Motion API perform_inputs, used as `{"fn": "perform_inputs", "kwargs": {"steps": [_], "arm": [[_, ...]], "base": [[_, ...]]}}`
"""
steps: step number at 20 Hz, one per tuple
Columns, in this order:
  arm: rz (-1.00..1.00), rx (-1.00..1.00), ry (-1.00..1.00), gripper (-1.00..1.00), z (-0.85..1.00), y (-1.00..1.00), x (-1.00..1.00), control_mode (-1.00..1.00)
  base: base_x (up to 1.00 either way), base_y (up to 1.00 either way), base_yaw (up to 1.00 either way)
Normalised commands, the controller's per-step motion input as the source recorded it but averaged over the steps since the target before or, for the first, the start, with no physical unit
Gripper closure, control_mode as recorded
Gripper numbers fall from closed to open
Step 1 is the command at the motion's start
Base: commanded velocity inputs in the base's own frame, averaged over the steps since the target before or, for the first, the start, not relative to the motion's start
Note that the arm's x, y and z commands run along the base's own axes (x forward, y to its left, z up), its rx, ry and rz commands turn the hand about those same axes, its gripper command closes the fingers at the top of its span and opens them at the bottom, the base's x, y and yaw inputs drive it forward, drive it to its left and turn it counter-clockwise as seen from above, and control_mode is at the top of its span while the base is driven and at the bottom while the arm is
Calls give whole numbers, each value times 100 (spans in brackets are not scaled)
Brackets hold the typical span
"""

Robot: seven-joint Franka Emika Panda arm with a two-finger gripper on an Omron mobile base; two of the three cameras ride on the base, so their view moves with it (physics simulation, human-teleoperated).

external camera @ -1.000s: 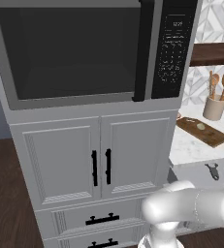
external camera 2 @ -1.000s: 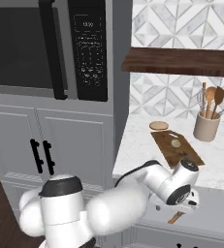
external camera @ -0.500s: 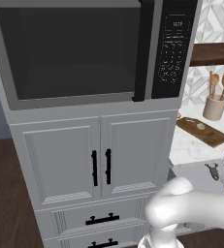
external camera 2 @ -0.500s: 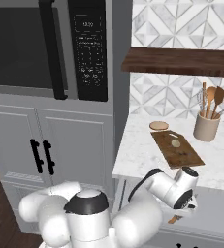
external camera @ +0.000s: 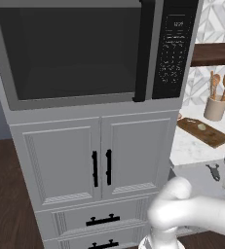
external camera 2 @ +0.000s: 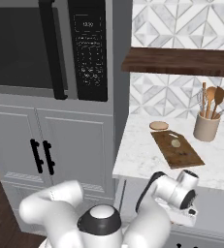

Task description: Place the appropriate cutting tool for cutting the garlic skin on the cutting board.

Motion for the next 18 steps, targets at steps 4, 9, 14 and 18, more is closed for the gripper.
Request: {"fn": "perform_inputs", "kwargs": {"steps": [4, 9, 14, 18], "arm": [[0, 0, 30, -100, -15, 0, -30, -100], [0, 0, 18, -100, 0, 0, -84, -100], [0, 0, 12, -100, 23, -1, -100, -100], [0, 0, 12, -100, 41, 0, -100, -100]], "base": [[0, 0, 0], [0, 0, 0], [0, 0, 0], [0, 0, 0]]}}
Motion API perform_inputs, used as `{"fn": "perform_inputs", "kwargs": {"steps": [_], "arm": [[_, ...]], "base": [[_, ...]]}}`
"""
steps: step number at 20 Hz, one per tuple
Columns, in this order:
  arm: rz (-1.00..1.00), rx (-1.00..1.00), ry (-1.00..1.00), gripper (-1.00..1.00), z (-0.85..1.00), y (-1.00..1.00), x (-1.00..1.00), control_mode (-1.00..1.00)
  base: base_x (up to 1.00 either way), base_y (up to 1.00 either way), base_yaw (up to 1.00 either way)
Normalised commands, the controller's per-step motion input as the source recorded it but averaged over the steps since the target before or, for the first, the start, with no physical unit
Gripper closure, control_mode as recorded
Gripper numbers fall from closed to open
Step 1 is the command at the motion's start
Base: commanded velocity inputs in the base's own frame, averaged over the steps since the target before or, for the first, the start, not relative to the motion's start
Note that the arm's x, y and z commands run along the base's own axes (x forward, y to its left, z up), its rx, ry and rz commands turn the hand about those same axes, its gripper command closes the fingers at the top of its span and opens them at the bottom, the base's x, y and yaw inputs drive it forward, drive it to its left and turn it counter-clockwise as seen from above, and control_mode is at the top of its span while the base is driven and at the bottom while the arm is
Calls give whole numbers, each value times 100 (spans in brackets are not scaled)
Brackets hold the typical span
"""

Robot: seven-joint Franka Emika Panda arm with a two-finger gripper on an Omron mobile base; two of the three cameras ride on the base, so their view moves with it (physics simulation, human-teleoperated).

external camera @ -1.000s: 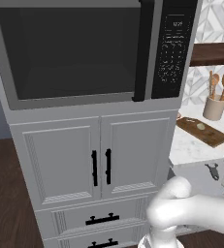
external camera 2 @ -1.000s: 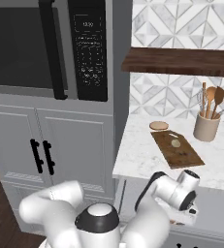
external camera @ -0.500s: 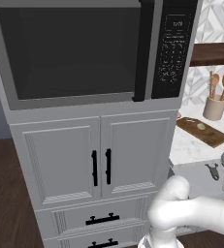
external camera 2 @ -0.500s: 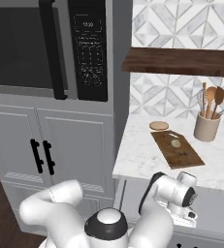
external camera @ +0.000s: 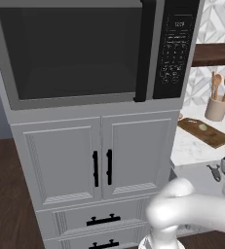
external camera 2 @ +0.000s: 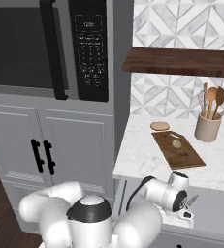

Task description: Place the appropriate cutting tool for cutting the garlic skin on the cutting board.

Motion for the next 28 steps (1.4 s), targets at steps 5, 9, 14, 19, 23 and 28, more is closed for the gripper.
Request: {"fn": "perform_inputs", "kwargs": {"steps": [5, 9, 14, 19, 23, 28], "arm": [[0, 0, 5, -100, 44, -8, -58, -100], [-6, 0, 3, -100, 57, -52, 23, -100], [-11, 1, 17, -100, 56, -73, 46, -100], [-12, 8, 28, -100, 39, -51, 56, -100], [-7, 11, 5, -100, -35, -2, 27, -100], [-10, 12, -10, -100, -86, 0, 0, -100]], "base": [[0, 0, 0], [0, 0, 0], [0, 0, 0], [0, 0, 0], [0, 0, 0], [0, 0, 0]]}}
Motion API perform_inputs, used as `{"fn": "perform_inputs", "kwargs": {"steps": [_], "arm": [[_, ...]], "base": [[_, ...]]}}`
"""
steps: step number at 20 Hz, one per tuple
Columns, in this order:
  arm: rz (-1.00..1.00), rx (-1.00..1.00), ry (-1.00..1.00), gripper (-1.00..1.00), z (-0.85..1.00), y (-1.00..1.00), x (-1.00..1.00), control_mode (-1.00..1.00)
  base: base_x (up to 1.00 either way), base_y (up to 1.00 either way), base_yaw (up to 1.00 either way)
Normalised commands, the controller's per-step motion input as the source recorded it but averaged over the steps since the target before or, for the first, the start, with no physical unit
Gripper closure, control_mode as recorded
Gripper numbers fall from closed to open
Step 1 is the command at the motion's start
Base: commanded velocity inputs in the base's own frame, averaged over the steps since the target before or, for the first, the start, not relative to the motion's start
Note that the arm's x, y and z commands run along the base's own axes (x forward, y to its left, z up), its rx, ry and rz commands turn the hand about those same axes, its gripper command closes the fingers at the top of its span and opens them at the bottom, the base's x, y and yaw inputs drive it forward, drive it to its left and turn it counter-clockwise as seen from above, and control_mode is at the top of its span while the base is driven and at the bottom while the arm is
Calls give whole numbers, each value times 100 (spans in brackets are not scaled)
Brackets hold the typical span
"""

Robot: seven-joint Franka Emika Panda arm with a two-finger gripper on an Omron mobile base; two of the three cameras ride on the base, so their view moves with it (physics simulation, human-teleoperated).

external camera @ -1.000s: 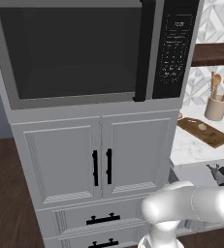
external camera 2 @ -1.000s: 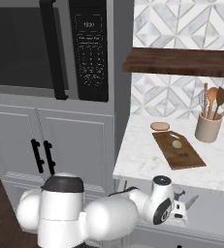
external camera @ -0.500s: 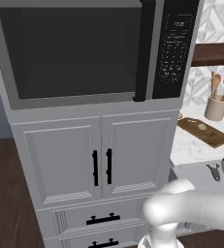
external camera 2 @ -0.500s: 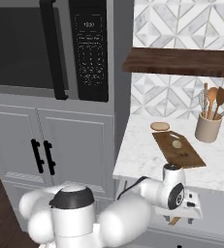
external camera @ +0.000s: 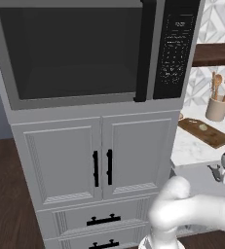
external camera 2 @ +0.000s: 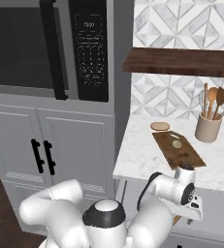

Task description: Place the appropriate cutting tool for cutting the garlic skin on the cutting board.

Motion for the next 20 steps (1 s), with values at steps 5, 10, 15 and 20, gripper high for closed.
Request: {"fn": "perform_inputs", "kwargs": {"steps": [5, 10, 15, 20], "arm": [[-14, 3, 0, -100, -37, 0, 26, -100], [-11, 0, 1, -100, -34, 0, 39, -100], [-9, 0, 0, -100, -51, 3, 23, -100], [-5, 0, 2, 100, -58, 16, 13, -100]], "base": [[0, 0, 0], [0, 0, 0], [0, 0, 0], [0, 0, 0]]}}
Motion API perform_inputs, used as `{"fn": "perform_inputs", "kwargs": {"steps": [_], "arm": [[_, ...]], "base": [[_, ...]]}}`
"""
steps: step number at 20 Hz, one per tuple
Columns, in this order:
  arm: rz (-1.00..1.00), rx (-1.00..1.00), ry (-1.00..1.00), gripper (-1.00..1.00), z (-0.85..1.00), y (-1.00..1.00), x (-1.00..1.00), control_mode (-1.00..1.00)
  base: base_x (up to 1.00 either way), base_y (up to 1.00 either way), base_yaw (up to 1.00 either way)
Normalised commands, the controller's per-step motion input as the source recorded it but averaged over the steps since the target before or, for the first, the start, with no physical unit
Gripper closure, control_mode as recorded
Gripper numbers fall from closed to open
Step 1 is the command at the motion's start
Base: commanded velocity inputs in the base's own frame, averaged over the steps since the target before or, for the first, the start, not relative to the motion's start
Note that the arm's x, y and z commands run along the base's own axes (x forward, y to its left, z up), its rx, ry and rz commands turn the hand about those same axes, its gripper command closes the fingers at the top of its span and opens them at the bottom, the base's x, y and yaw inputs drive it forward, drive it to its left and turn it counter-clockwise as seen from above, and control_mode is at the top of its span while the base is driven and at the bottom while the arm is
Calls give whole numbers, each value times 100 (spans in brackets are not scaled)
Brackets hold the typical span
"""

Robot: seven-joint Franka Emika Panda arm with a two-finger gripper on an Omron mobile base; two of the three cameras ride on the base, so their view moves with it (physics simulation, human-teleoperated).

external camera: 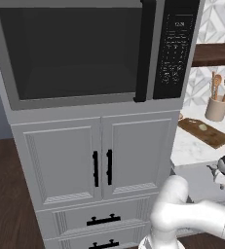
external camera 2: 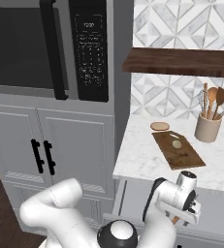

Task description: Place the appropriate cutting tool for cutting the garlic skin on the cutting board.

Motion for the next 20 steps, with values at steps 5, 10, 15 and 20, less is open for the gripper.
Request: {"fn": "perform_inputs", "kwargs": {"steps": [5, 10, 15, 20], "arm": [[-2, 0, 1, 100, -28, 18, 0, -100], [-4, 4, 0, 100, -4, 17, 0, -100], [-6, 1, -4, 100, -9, 2, -3, -100], [-32, 2, 0, 100, 30, 0, -31, -100]], "base": [[0, 0, 0], [0, 0, 0], [0, 0, 0], [0, 0, 0]]}}
